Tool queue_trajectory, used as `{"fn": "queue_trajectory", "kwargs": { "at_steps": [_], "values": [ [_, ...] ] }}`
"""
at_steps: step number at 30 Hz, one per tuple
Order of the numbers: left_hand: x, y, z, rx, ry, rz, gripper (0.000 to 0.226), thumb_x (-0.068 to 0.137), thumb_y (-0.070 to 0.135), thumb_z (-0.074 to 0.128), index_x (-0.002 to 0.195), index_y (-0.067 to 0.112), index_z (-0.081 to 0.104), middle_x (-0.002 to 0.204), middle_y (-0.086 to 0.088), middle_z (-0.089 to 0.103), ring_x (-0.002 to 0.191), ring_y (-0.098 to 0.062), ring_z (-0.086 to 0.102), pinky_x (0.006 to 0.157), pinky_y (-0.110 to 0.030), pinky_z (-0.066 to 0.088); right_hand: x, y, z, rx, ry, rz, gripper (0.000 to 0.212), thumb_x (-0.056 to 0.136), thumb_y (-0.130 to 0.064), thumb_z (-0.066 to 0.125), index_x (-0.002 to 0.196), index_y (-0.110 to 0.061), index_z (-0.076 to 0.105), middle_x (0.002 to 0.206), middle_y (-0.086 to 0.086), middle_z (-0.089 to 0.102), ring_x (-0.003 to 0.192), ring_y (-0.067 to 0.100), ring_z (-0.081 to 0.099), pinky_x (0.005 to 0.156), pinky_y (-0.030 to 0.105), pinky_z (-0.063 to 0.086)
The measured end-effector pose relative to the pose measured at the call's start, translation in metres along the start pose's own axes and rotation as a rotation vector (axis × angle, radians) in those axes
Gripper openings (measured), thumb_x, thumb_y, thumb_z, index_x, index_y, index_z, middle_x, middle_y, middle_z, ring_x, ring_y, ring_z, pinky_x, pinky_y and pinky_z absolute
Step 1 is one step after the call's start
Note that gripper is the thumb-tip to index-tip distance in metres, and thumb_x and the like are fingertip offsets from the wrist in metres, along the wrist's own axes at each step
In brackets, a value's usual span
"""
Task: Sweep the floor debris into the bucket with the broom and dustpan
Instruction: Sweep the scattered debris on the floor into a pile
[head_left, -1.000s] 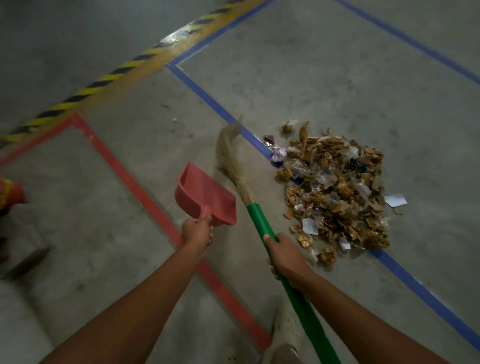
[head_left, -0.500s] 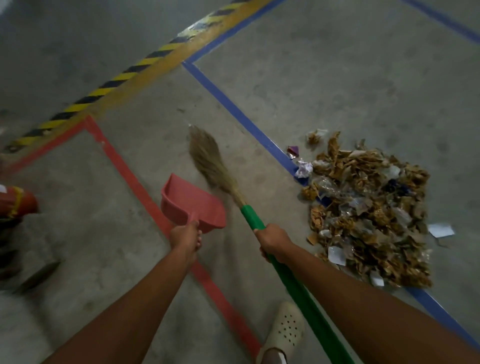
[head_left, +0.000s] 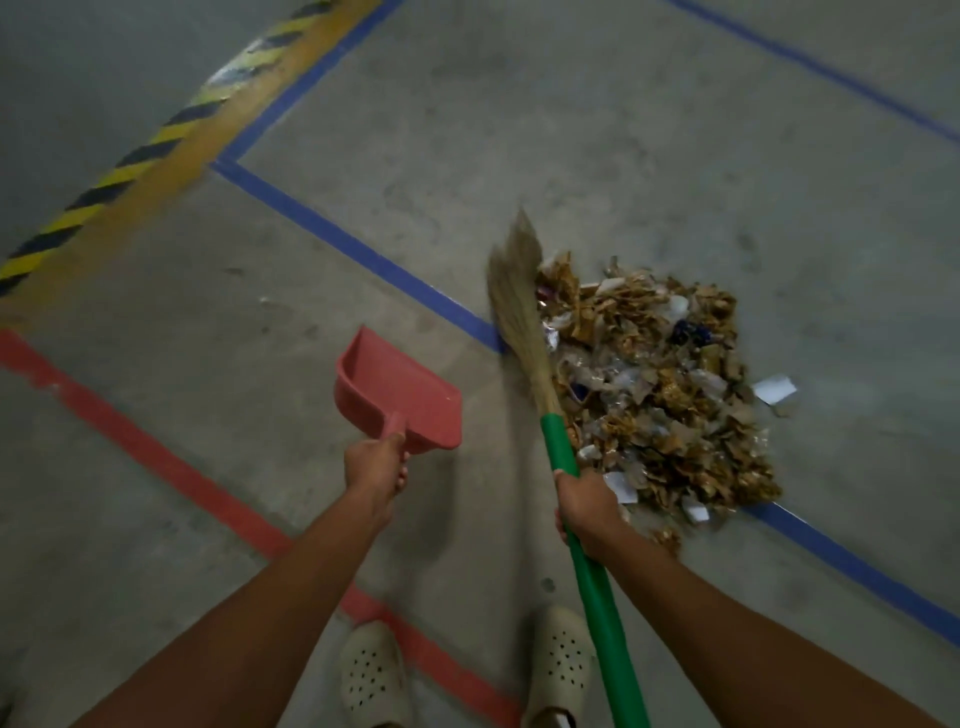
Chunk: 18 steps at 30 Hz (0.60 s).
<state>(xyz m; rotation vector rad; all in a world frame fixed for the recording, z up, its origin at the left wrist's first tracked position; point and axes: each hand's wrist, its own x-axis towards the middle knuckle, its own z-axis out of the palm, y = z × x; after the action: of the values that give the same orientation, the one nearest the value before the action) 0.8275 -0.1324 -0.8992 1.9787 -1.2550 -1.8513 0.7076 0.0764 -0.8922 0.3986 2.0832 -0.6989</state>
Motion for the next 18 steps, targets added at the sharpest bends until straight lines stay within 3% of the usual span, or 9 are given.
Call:
{"fn": "queue_trajectory", "kwargs": {
  "at_steps": [2,6,7,9,11,18],
  "values": [
    [-0.003,0.005,0.009,0.024,-0.042,0.005,0.029,0.090,0.021,0.067,0.066,0.008,0.055,0.056,-0.006,0.050,0.031,-0.005,0.037,0.032,-0.016,0.026,-0.010,0.005,-0.008,0.019,0.034,-0.011,0.028,0.097,-0.035,0.049,0.104,-0.008,0.055,0.083,0.018,0.067,0.059,0.029,0.063,0.062,0.043,0.057],
    [-0.013,0.016,0.017,0.099,-0.132,0.041,0.034,0.091,0.028,0.069,0.064,0.012,0.054,0.054,-0.005,0.050,0.034,-0.008,0.037,0.035,-0.016,0.027,-0.035,0.006,-0.013,0.076,0.067,0.007,0.036,0.094,-0.040,0.048,0.117,-0.013,0.054,0.106,0.021,0.067,0.092,0.038,0.069,0.083,0.054,0.057],
    [-0.016,0.020,0.019,0.128,-0.146,0.051,0.034,0.091,0.029,0.069,0.065,0.011,0.055,0.054,-0.006,0.050,0.035,-0.008,0.038,0.036,-0.016,0.028,-0.040,0.005,-0.013,0.120,0.085,0.013,0.034,0.094,-0.039,0.048,0.116,-0.012,0.055,0.103,0.021,0.068,0.090,0.038,0.069,0.082,0.053,0.058],
    [-0.021,0.028,0.022,0.170,-0.175,0.071,0.031,0.091,0.029,0.068,0.070,0.009,0.056,0.056,-0.006,0.052,0.037,-0.010,0.040,0.036,-0.017,0.029,-0.050,0.002,-0.015,0.245,0.108,0.039,0.027,0.097,-0.034,0.049,0.107,-0.010,0.057,0.084,0.018,0.068,0.067,0.031,0.067,0.063,0.044,0.060],
    [-0.024,0.036,0.025,0.214,-0.200,0.094,0.026,0.092,0.026,0.067,0.078,0.006,0.056,0.060,-0.007,0.053,0.041,-0.012,0.041,0.037,-0.019,0.030,-0.059,0.001,-0.018,0.337,0.106,0.066,0.024,0.099,-0.031,0.048,0.103,-0.009,0.057,0.072,0.014,0.064,0.052,0.024,0.060,0.048,0.032,0.051],
    [-0.045,0.050,0.048,0.359,-0.260,0.160,0.024,0.095,0.018,0.062,0.075,0.007,0.054,0.062,-0.009,0.052,0.040,-0.011,0.040,0.034,-0.016,0.030,-0.078,0.010,-0.033,0.424,0.119,0.062,0.018,0.098,-0.033,0.049,0.102,-0.017,0.055,0.070,0.010,0.062,0.050,0.020,0.057,0.043,0.025,0.043]
  ]
}}
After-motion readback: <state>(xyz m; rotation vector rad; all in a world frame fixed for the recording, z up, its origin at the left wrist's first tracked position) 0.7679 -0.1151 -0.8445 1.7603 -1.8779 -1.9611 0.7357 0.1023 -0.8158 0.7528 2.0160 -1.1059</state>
